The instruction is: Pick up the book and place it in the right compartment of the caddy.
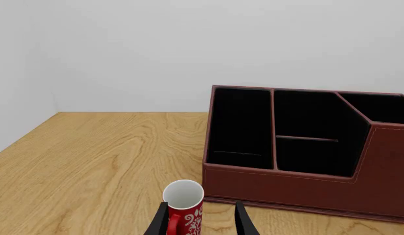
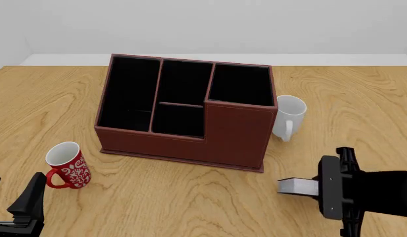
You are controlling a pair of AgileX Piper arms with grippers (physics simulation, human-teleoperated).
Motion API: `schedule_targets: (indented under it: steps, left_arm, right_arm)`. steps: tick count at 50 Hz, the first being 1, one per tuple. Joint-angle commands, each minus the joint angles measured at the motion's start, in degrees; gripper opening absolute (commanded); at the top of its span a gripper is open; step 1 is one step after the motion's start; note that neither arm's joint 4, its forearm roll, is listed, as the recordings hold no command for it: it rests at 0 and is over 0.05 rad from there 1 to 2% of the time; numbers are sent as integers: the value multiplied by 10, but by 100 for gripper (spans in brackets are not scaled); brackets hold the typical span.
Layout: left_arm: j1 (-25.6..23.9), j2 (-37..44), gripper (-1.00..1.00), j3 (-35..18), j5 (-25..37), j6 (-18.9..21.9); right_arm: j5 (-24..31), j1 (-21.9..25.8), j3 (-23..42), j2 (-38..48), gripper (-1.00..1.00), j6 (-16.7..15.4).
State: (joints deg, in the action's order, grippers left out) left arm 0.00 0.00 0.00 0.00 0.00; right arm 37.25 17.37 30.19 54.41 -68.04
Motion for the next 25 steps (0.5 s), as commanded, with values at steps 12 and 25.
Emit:
schedule_targets:
  steps: [12,25]
  left_arm:
    - [0,0,100,0,0,0]
    - [0,0,100,0,0,0]
  right_arm:
    - [104,53,114,-86,-100,82]
    - [133,74,181,-103,-100,102]
